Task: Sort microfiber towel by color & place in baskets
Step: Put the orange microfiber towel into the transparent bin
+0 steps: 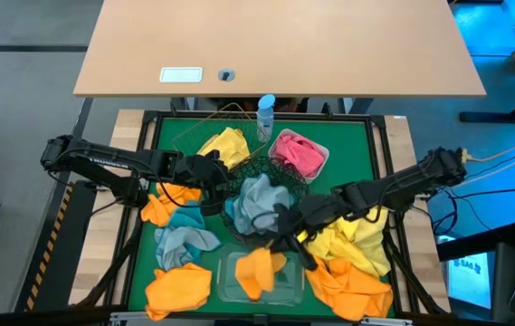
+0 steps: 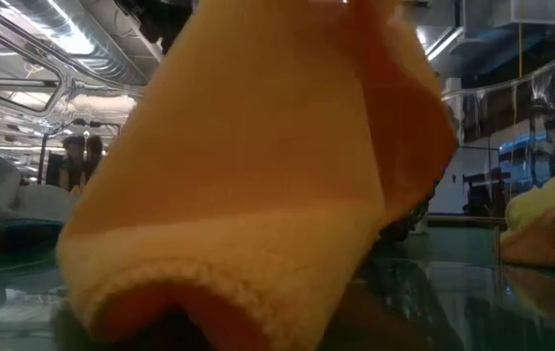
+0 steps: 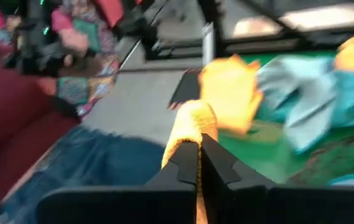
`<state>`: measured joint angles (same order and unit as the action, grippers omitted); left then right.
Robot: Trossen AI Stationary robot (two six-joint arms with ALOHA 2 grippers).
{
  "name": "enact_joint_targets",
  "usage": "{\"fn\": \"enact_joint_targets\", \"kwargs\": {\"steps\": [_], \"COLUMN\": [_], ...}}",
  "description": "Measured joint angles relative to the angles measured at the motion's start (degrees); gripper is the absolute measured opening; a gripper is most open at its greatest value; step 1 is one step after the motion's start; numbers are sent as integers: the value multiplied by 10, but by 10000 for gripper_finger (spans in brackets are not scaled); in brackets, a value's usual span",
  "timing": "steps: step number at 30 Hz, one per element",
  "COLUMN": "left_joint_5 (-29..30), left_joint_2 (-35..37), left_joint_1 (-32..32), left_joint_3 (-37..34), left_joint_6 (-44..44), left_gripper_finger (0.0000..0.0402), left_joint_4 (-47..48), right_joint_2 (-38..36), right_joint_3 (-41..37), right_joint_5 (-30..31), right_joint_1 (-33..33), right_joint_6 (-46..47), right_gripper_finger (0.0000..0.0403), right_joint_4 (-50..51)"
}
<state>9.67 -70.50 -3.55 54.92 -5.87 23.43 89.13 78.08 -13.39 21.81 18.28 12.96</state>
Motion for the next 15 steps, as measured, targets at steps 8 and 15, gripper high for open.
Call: {"fn": "enact_joint_targets", "kwargs": {"steps": [8,15], "left_joint_5": [-3,-3], "left_joint_2": [0,0], "left_joint_1": [0,0], "left_joint_3": [0,0], "left_joint_6": [0,0], "left_gripper_finger": [205,205], "left_joint_4": [1,1], "right_joint_2": [16,16], "right_joint_3": [0,0], "right_joint_5": [-16,4], "right_joint_1": [23,18], "right_joint_6": [30,29], "right_gripper_finger": [19,34], "right_joint_4": [11,6]}}
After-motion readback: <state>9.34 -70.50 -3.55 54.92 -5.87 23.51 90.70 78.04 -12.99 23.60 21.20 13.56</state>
